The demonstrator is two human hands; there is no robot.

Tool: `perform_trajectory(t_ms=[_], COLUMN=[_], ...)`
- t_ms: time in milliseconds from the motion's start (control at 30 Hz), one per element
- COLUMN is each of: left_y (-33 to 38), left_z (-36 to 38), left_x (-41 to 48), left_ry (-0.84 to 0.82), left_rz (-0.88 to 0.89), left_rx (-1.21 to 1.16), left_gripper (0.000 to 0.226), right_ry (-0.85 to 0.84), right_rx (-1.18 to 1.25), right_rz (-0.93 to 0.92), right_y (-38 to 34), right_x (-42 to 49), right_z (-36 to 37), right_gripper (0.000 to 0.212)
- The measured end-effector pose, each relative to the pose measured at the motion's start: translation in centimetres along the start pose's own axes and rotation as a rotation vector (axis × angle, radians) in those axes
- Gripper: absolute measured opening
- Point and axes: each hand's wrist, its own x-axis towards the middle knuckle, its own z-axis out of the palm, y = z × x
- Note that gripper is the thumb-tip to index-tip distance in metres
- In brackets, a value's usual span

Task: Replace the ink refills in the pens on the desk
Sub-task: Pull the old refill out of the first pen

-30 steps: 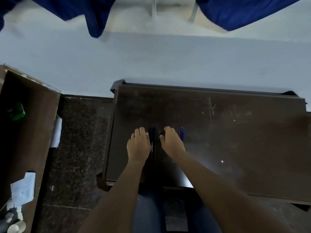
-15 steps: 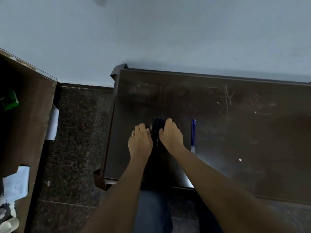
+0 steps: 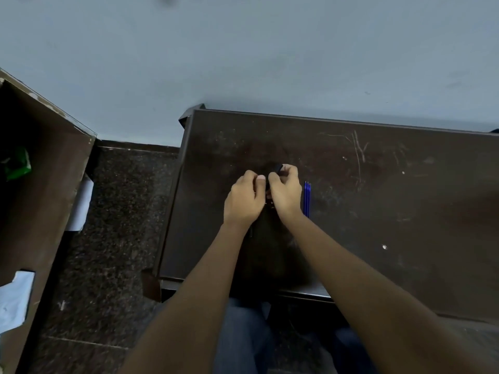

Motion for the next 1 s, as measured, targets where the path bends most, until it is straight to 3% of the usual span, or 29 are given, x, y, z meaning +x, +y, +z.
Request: perform_trajectory(t_ms=[133, 233, 433, 567, 733, 900, 1000], left_y=[0.9, 0.7, 0.2, 1.4, 2.0, 2.0, 1.3], left_z=[1.0, 1.5, 3.0, 2.8, 1.7, 1.5, 2.0], left_x=[-1.2, -3.2, -9.3, -14.4, -17.6, -17.6, -16.9], left_ry=[-0.086, -0.09, -0.028, 0.022, 0.109, 0.101, 0.102], left_rz=[0.005, 0.084, 0.118, 0.078, -0.032, -0.078, -0.129], left_rx=[-0.045, -0.054, -0.121, -0.24, -0.084, -0.084, -0.175], left_gripper=[0.021, 0.018, 0.018, 0.025, 0.027, 0.027, 0.029], right_ry=[-0.015, -0.045, 0.045, 0.013, 0.0, -0.008, -0.024], right_rx=[0.092, 0.117, -0.04, 0.053, 0.052, 0.083, 0.156], right_rz=[-0.027, -0.07, -0.206, -0.113, -0.039, 0.022, 0.069], right_y=[0.9, 2.1, 3.8, 4.3, 4.9, 3.6, 2.8], right_x=[-0.5, -1.5, -6.6, -10.9, -13.8, -13.8, -12.3], right_z=[-0.4, -1.0, -3.6, -4.5, -5.2, -5.3, -5.1], right_gripper=[0.028, 0.012, 0.043, 0.04, 0.037, 0.013, 0.011])
